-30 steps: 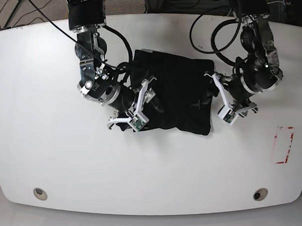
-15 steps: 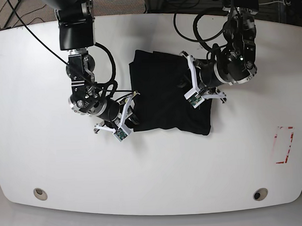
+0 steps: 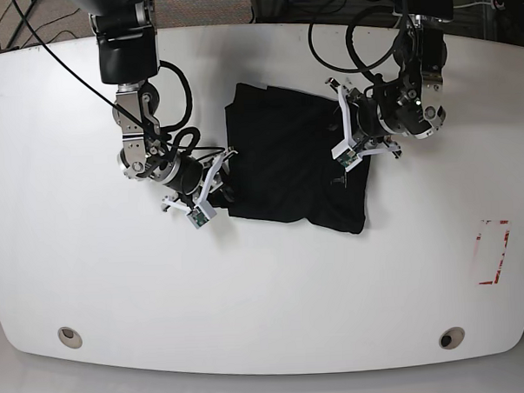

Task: Layout the t-shirt on the table in an organized manner, then fold the t-shirt properly
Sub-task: 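Grasp the black bundle with both grippers and lift it, then release the right gripper and carry the bundle with the left gripper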

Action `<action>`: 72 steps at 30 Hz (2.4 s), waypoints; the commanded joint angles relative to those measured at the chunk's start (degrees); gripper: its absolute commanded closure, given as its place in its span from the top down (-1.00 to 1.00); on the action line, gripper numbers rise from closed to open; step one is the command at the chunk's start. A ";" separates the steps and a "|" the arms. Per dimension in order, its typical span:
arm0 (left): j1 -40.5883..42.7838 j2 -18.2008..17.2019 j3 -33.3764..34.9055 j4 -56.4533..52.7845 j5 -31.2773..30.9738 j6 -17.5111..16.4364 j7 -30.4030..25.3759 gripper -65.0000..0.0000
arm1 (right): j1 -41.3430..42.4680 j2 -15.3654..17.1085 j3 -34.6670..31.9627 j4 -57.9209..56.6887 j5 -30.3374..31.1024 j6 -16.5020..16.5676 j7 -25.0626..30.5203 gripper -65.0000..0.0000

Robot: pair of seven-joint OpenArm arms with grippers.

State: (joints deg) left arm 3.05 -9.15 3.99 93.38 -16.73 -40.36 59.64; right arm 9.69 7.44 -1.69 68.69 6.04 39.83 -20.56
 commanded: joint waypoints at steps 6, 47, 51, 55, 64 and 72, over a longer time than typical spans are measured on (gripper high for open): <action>-7.14 -1.62 1.42 -6.57 1.22 0.36 0.19 -0.63 | -4.55 1.74 0.86 4.33 0.51 0.17 0.82 -0.66; -14.87 -4.26 16.63 8.99 0.86 0.36 2.91 -0.63 | -8.16 -4.15 9.91 33.60 -0.02 0.17 -21.60 -0.66; -10.04 -2.59 14.43 8.81 1.22 0.36 2.56 -0.63 | -5.78 -4.15 9.91 27.62 -0.02 0.17 -20.72 -0.66; -6.87 -2.24 12.67 7.67 1.22 0.36 2.47 -0.63 | -5.08 -4.15 9.91 20.94 -0.02 0.17 -15.36 -0.66; -5.20 -2.68 12.58 -0.50 1.22 0.36 -3.33 -0.63 | -7.89 -3.62 10.00 12.33 -0.11 0.17 -8.06 -0.66; -9.42 -5.05 12.67 -10.17 1.22 0.36 -7.46 -0.63 | -15.01 -4.41 9.74 16.98 -0.11 0.17 -7.18 -0.66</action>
State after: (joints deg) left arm -4.32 -13.74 16.71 84.79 -18.70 -41.10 49.78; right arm -4.36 3.46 8.23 83.77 5.78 39.38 -27.44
